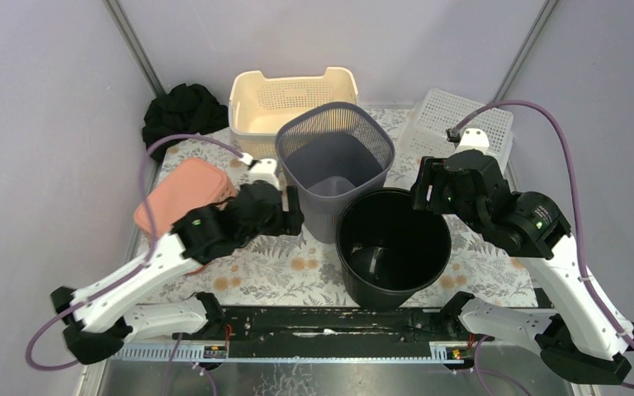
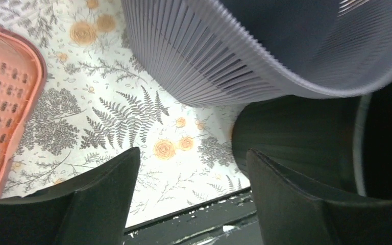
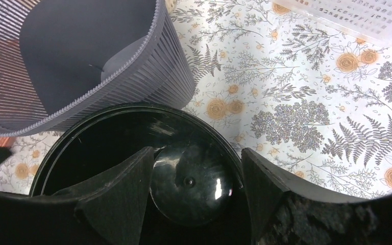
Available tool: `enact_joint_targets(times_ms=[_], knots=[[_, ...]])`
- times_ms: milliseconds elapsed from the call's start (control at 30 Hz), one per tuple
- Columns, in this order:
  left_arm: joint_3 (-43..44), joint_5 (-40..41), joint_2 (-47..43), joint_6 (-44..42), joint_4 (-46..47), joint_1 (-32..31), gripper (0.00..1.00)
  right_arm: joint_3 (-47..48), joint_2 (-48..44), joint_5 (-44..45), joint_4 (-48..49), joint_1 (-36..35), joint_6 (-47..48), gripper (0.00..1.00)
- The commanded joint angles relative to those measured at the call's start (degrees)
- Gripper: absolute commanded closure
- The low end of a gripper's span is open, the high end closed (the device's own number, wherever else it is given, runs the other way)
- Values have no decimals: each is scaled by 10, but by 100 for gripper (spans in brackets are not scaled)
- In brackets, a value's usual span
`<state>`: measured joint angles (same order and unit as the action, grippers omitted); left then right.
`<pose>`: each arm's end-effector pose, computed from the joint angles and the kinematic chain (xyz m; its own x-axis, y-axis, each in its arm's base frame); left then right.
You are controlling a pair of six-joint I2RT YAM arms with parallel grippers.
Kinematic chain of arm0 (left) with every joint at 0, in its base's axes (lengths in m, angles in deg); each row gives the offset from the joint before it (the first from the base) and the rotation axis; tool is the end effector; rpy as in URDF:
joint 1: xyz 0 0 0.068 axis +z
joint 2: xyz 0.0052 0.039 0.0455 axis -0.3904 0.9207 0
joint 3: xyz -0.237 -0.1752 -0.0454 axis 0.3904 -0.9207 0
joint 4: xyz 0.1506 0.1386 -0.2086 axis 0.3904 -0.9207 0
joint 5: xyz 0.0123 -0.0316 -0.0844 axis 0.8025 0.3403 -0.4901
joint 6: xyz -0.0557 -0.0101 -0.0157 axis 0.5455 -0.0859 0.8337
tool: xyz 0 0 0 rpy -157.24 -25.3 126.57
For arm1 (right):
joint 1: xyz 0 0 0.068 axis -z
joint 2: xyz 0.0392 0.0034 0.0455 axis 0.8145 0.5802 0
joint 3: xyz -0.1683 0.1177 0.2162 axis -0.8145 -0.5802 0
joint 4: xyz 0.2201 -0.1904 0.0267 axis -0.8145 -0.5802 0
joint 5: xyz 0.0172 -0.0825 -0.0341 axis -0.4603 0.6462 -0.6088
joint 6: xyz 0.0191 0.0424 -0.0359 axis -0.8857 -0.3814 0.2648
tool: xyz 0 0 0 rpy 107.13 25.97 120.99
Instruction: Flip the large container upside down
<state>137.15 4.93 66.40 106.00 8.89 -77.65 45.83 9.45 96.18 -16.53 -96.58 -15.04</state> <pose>0.1353 -0.1634 0.3986 -0.6600 -0.0839 -0.7466 0.2239 0.9266 -0.3021 0.1394 0.1009 0.4871 -0.5084 0.0959 -0.8558 -0.1129 0.9778 0.1766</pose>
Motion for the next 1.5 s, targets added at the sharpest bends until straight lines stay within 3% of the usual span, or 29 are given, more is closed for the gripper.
enact_joint_targets(times_ms=[0,167,300,567,833,1000,1100,1200,1467], knots=[[-61,13,61,16,121,10,20,28,-12,-10,14,-5,12,29],[-114,-70,147,-9,267,92,24,29,-24,-26,1,-5,5,29],[-101,-115,233,-21,360,146,27,18,-27,-46,-7,-5,-3,29],[36,-145,432,-32,473,164,30,-11,-28,-89,-3,-5,-1,29],[238,-159,598,-38,477,181,31,-11,-30,-137,-15,-5,6,31],[330,-213,667,-72,495,196,28,-15,-28,-166,-5,-5,-2,33],[323,-252,656,-94,500,209,22,-17,-24,-203,3,-6,-10,35],[270,-233,605,-95,480,214,19,-33,-22,-234,15,-6,-16,35],[64,-218,441,-63,476,241,12,-37,4,-320,30,-29,16,35]])
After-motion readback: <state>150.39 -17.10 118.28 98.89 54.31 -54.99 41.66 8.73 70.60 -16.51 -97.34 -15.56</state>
